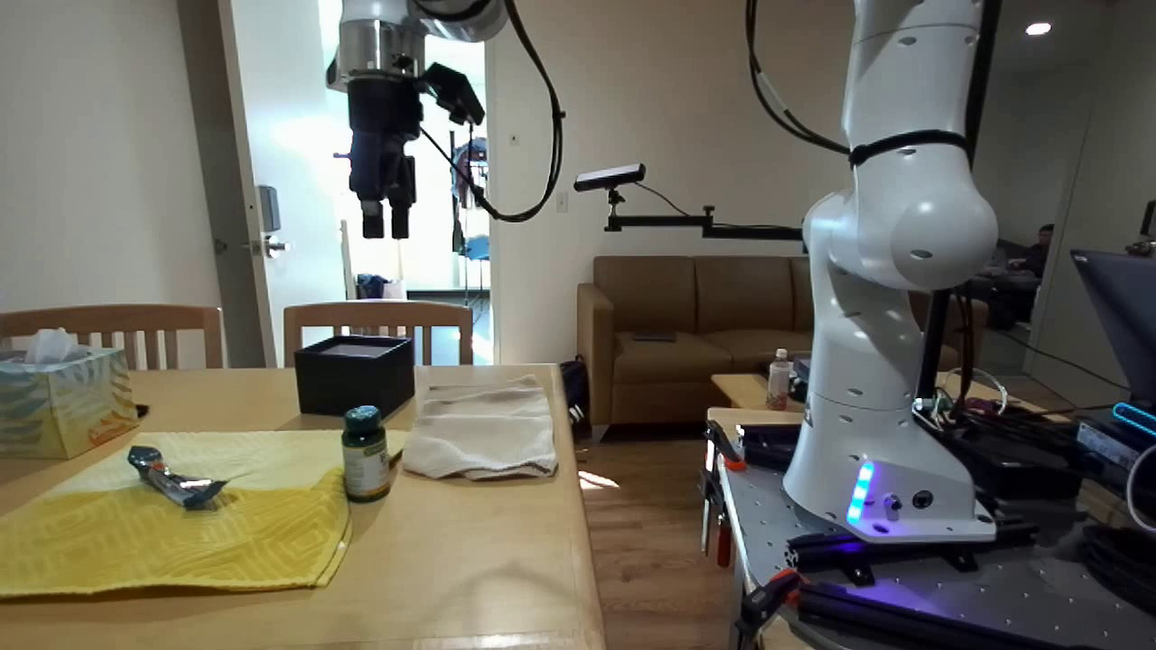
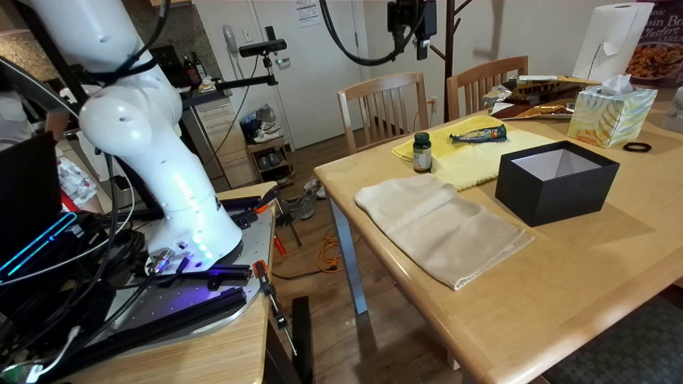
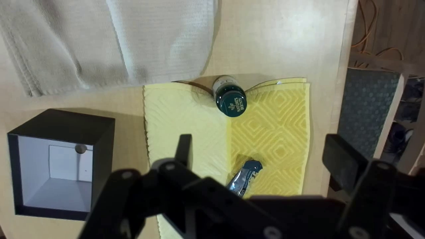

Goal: Put the bottle inside the box

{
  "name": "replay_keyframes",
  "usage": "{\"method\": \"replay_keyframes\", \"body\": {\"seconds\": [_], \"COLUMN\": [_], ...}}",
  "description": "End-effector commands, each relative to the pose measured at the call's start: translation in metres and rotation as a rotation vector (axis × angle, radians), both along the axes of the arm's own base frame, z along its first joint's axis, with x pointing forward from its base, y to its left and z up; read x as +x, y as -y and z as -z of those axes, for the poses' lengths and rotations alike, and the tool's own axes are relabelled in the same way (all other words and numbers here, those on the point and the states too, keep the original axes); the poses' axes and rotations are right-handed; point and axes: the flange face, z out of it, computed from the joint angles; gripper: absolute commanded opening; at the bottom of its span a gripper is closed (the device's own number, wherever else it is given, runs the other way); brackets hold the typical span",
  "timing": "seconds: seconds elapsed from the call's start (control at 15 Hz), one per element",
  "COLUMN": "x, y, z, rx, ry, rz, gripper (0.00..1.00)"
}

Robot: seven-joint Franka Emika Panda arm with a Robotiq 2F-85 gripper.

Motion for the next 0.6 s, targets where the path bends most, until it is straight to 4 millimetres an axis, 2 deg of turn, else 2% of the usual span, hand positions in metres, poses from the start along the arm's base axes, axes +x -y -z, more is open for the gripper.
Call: {"method": "replay_keyframes", "body": {"seconds": [0.0, 0.2, 0.53], "x": [0.03, 0.041, 0.042], "y": [0.002, -0.003, 0.0], "z": [0.019, 0.044, 0.077], "rx": [0.038, 0.062, 0.076], "ry": [-0.062, -0.106, -0.172], "rz": [-0.01, -0.008, 0.016], "gripper": [1.0, 1.0, 1.0]}}
